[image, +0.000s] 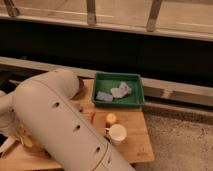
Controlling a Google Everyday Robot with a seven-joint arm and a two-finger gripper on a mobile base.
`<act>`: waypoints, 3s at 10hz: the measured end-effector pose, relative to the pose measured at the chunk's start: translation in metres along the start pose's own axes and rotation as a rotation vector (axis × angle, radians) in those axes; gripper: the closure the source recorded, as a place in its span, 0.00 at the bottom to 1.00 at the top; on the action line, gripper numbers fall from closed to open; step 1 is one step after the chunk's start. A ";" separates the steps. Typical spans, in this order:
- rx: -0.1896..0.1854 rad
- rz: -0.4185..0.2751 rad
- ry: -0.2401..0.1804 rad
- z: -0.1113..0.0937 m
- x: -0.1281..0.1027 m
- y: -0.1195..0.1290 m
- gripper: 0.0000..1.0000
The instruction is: Place banana in red bowl
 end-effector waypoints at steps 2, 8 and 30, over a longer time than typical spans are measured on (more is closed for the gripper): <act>0.008 0.000 -0.032 -0.025 -0.004 -0.014 1.00; 0.063 0.095 -0.120 -0.075 0.003 -0.097 1.00; -0.059 0.307 -0.507 -0.097 0.019 -0.245 1.00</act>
